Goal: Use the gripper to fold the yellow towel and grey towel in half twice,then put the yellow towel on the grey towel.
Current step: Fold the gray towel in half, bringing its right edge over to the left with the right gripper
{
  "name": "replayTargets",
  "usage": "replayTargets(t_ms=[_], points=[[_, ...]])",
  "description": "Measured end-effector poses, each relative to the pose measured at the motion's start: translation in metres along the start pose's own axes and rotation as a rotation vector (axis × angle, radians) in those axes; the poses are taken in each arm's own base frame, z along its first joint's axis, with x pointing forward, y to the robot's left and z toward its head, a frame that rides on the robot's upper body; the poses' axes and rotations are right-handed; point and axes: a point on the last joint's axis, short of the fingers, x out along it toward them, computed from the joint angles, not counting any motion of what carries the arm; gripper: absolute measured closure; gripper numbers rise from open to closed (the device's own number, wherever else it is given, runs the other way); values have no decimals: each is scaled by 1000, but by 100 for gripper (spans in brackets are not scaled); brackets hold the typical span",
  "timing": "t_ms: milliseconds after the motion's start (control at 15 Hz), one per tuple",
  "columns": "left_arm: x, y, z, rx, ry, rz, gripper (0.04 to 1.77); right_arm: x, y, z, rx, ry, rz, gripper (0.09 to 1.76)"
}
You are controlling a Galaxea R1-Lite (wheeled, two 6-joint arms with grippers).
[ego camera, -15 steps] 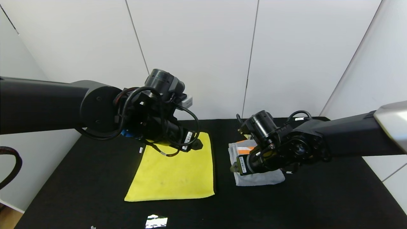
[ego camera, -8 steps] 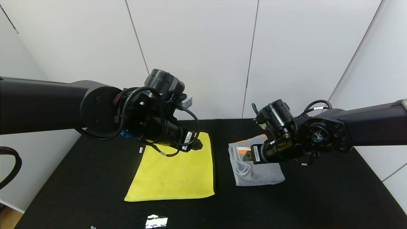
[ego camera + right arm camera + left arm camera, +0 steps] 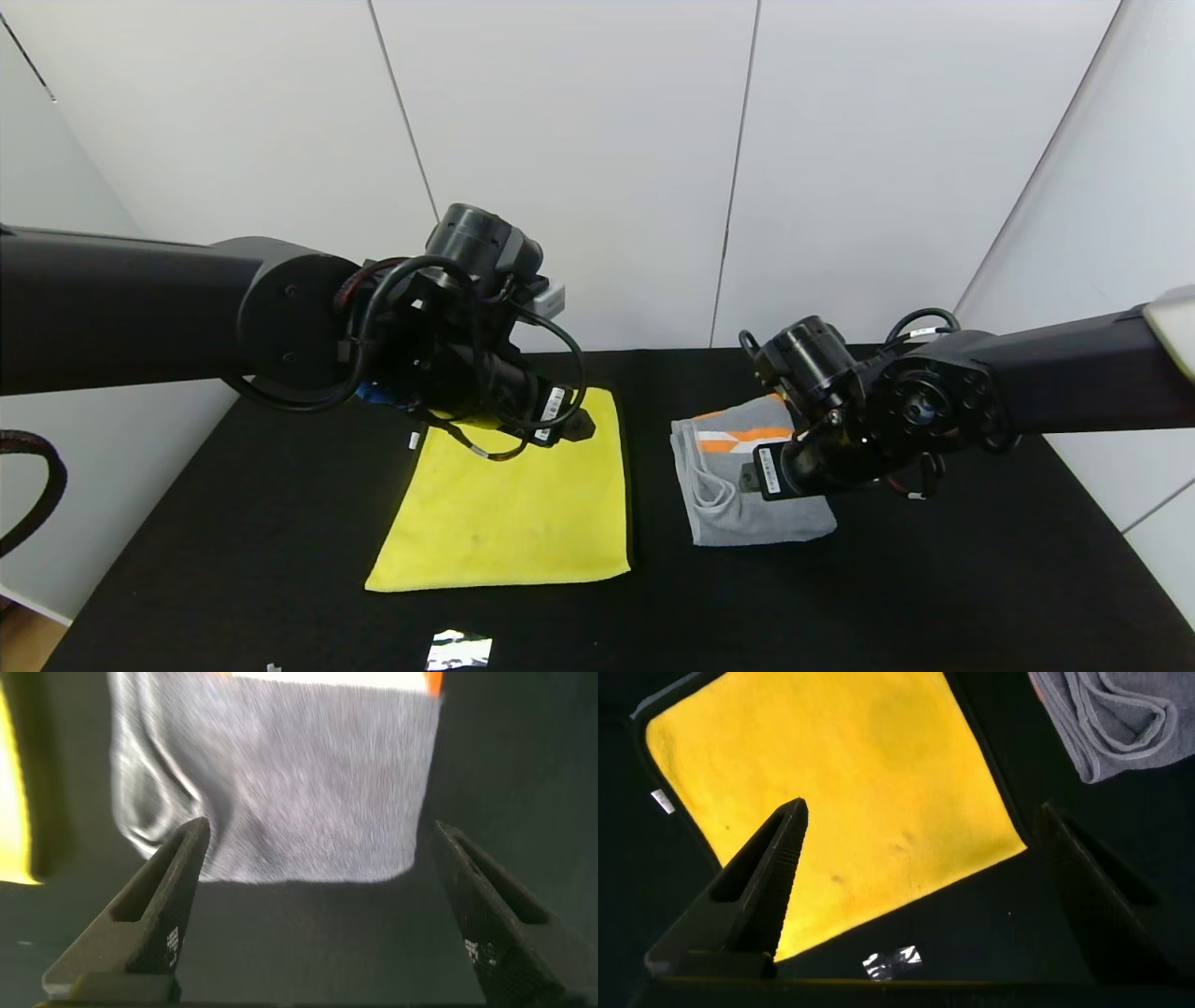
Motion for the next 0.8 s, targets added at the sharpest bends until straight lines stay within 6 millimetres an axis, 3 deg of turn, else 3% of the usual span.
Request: replayTargets(t_ms=[800], points=[[0, 1, 0, -1, 0, 2, 9, 10, 21, -14, -17, 64, 53, 15]])
